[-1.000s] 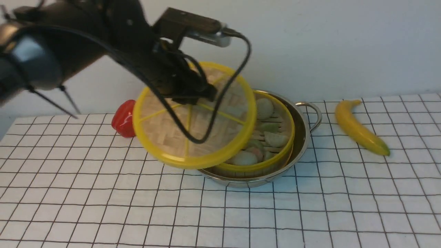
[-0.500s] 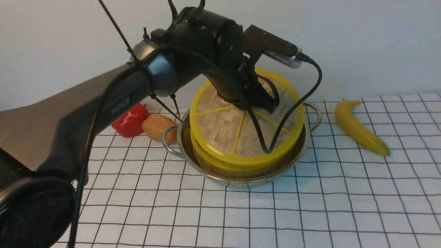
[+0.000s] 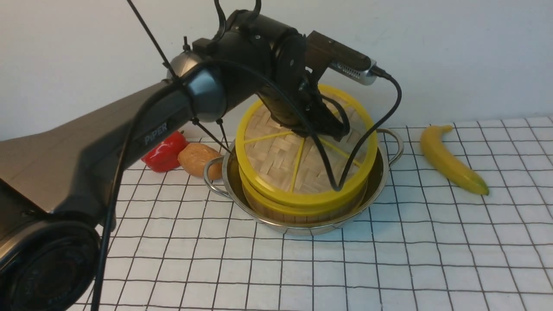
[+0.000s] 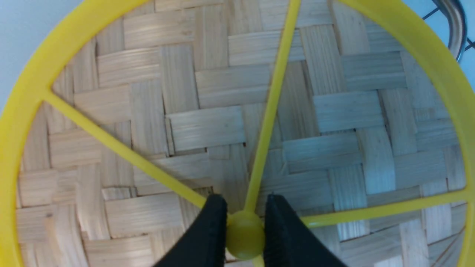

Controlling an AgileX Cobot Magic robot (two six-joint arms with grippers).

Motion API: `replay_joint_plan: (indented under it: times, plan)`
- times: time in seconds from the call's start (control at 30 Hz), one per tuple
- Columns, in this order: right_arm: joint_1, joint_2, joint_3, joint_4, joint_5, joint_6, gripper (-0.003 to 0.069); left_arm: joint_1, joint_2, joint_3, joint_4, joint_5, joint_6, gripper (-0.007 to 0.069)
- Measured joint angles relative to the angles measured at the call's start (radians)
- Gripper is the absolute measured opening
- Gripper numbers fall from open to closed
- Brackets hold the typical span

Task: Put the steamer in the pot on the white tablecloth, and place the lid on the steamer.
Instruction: 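Place the yellow bamboo steamer lid onto the steamer in the pot with the left gripper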

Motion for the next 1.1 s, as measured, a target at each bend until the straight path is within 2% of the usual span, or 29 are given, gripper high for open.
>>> replay_joint_plan:
  times: [0.4,0.7,1.1]
  plan:
    - [0.0,0.0,0.0,0.0,0.0,0.002,0.0456,0.0,0.066,-0.001,0.011,-0.029,-0.001,0.0117]
    - [0.0,0.0,0.0,0.0,0.0,0.003,0.0456,0.001,0.071,-0.001,0.07,-0.038,-0.075,0.0117]
    - [0.0,0.0,0.0,0.0,0.0,0.003,0.0456,0.001,0.088,-0.001,0.085,-0.066,-0.078,0.0117]
